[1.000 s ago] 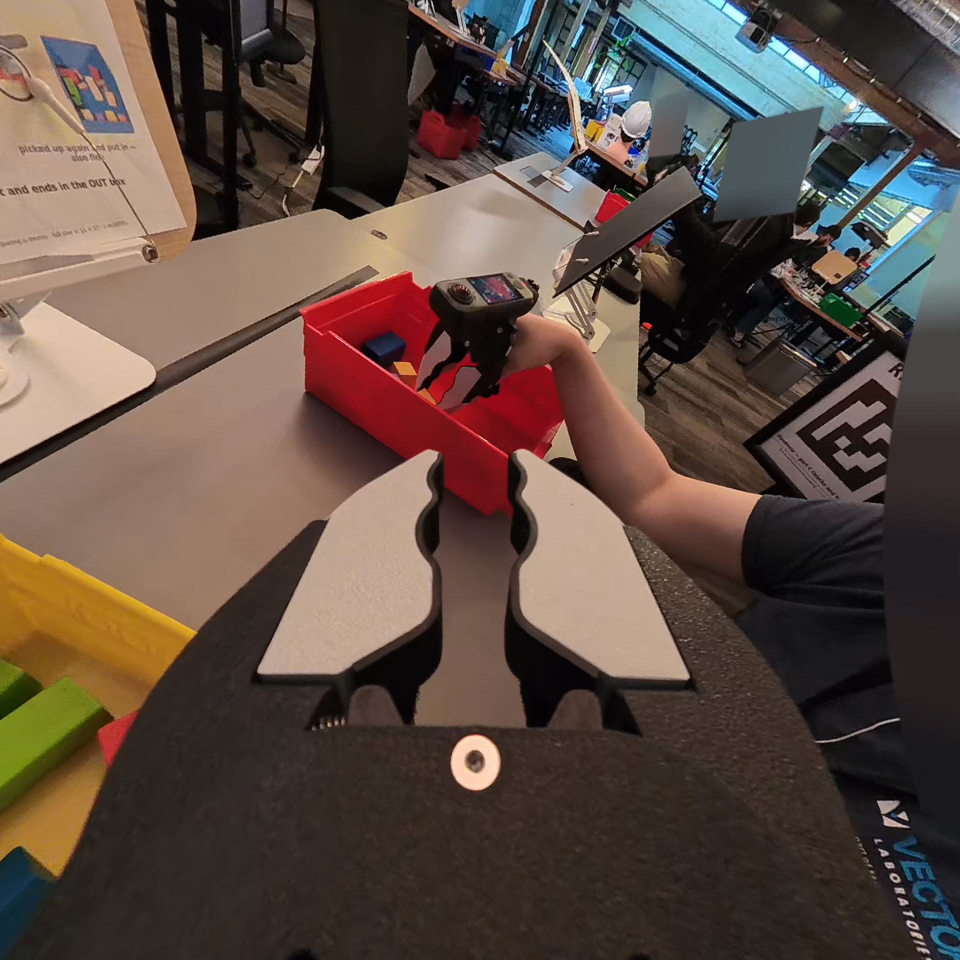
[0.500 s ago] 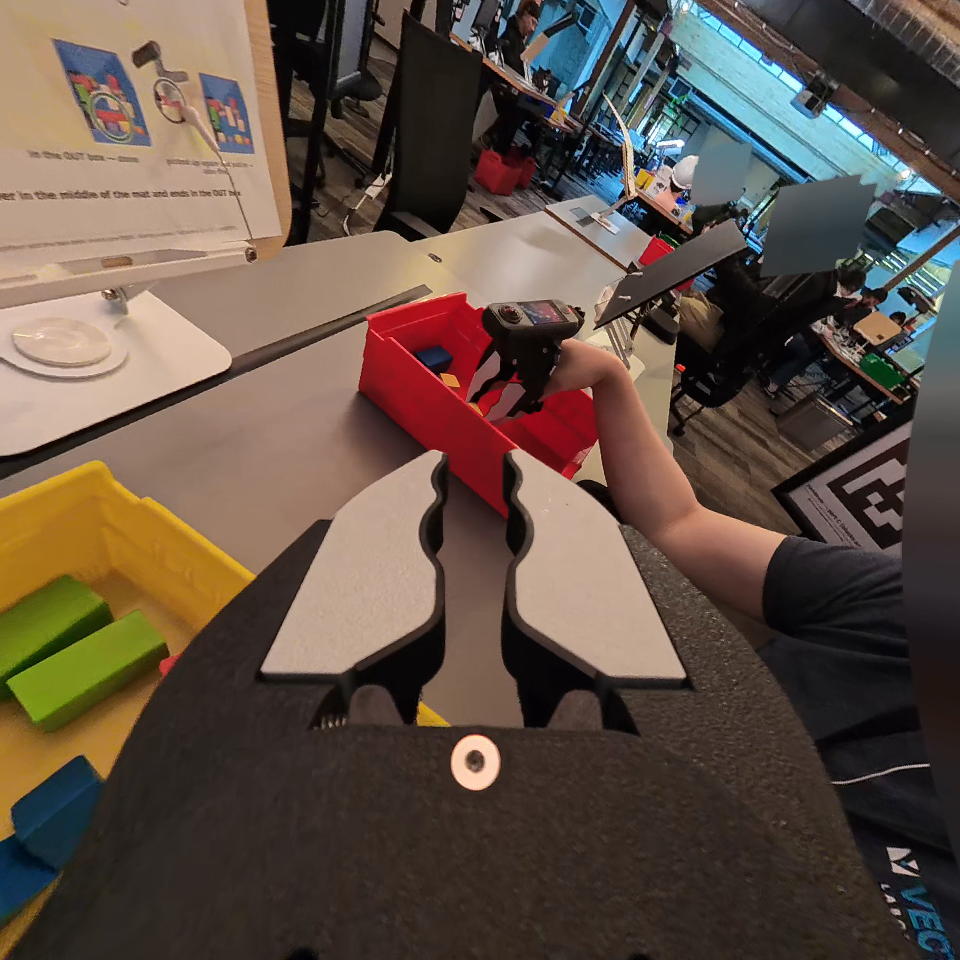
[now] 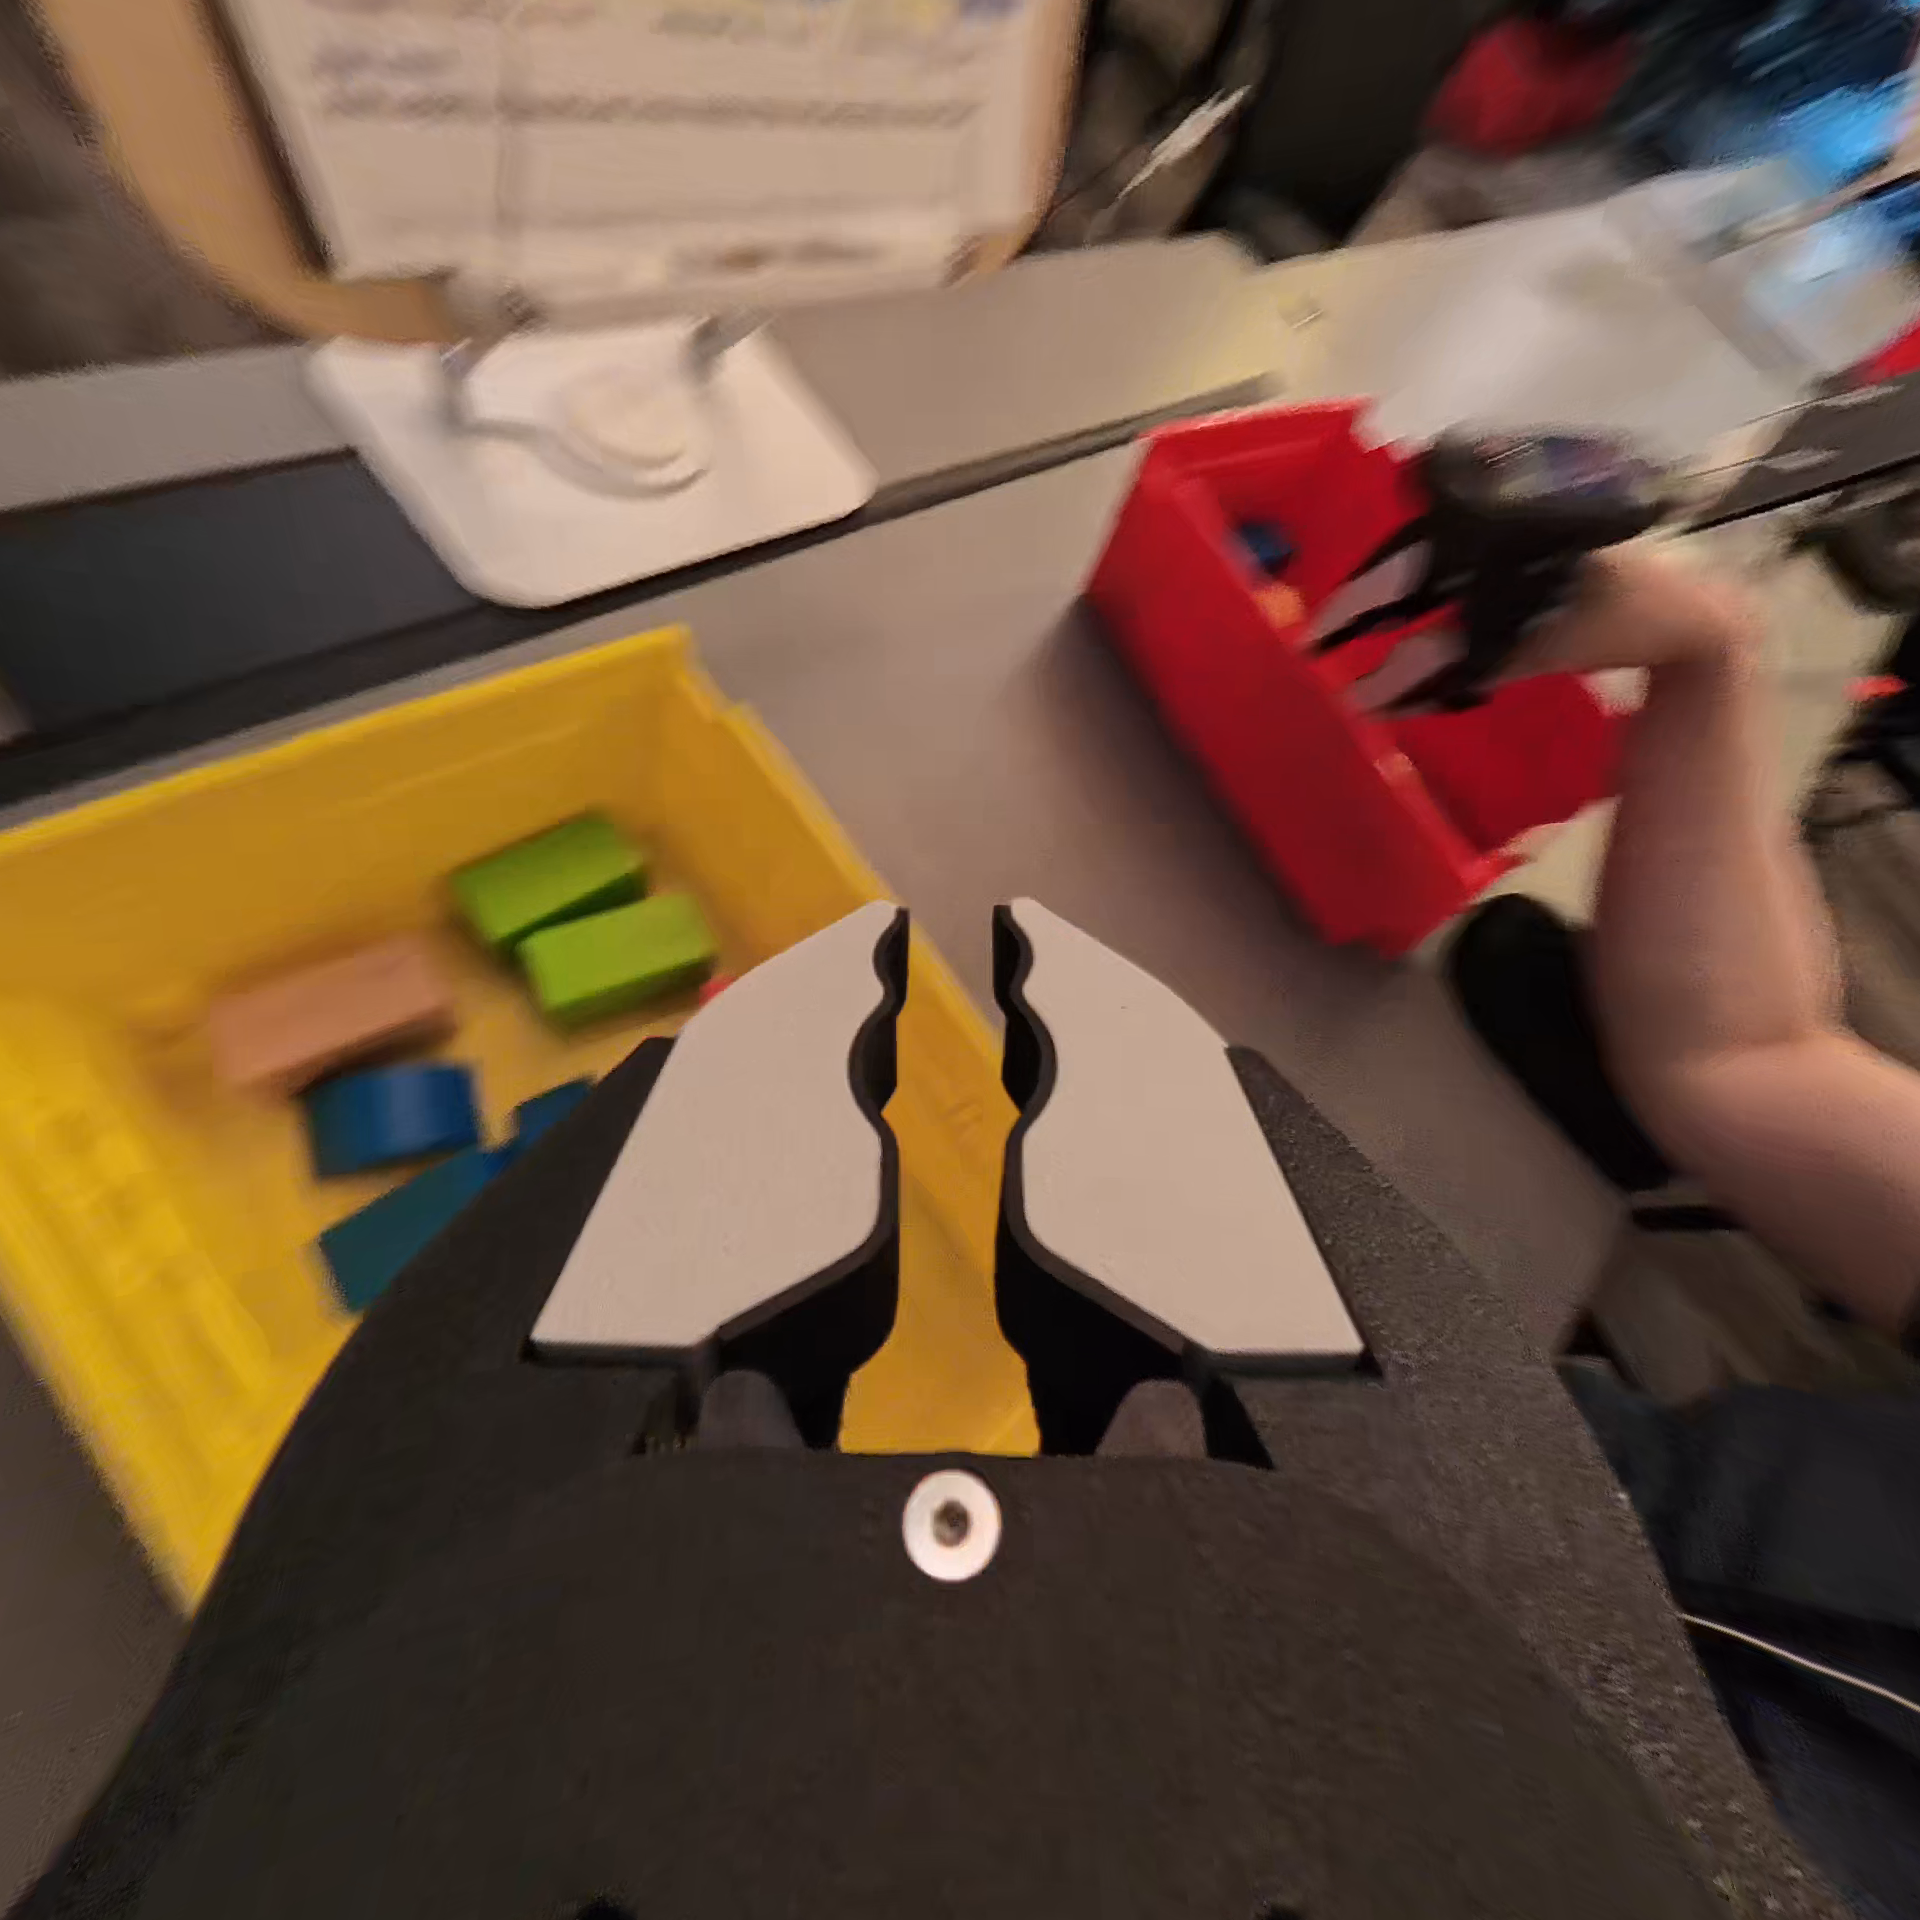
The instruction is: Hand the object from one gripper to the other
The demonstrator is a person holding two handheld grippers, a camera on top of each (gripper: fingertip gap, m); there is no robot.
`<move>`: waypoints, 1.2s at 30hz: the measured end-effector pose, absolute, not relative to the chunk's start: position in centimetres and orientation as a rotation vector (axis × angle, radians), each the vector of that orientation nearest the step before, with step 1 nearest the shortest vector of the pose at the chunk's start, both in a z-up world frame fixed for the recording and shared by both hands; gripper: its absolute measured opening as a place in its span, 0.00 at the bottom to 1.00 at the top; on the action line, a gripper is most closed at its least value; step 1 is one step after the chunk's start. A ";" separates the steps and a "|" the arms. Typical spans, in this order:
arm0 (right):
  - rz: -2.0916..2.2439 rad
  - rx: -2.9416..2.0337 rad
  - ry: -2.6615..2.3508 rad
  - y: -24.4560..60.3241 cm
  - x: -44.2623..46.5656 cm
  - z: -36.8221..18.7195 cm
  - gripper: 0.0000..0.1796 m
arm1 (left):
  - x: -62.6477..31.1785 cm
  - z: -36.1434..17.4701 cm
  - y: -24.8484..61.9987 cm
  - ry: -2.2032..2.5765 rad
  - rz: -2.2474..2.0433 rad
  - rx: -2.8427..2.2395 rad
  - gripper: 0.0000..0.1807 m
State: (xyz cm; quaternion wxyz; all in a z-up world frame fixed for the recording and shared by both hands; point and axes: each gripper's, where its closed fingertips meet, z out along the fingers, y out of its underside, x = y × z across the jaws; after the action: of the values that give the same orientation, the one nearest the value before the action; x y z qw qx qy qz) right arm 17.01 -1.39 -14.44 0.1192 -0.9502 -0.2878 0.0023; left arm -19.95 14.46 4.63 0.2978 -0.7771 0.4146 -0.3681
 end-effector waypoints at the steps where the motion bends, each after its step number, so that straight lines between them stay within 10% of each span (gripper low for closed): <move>1: -0.005 -2.770 -0.839 -1.4 17.1 -14.1 0.23 | -20.9 3.5 15.3 1.095 -0.875 -2.124 0.09; 19: -0.212 -2.642 -0.851 -2.1 17.0 -8.8 0.24 | -19.4 -11.3 17.8 1.736 -0.354 -2.188 0.31; 36: -0.231 -2.646 -0.858 -2.5 17.4 -8.6 0.24 | -18.6 -14.5 18.1 1.765 -0.269 -2.288 0.20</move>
State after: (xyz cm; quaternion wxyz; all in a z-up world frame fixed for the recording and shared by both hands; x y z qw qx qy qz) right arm 17.43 -2.54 -8.64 0.1744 -0.9335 -0.3025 -0.0814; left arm -18.56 18.08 -14.54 0.1196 -0.7827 0.6038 -0.0922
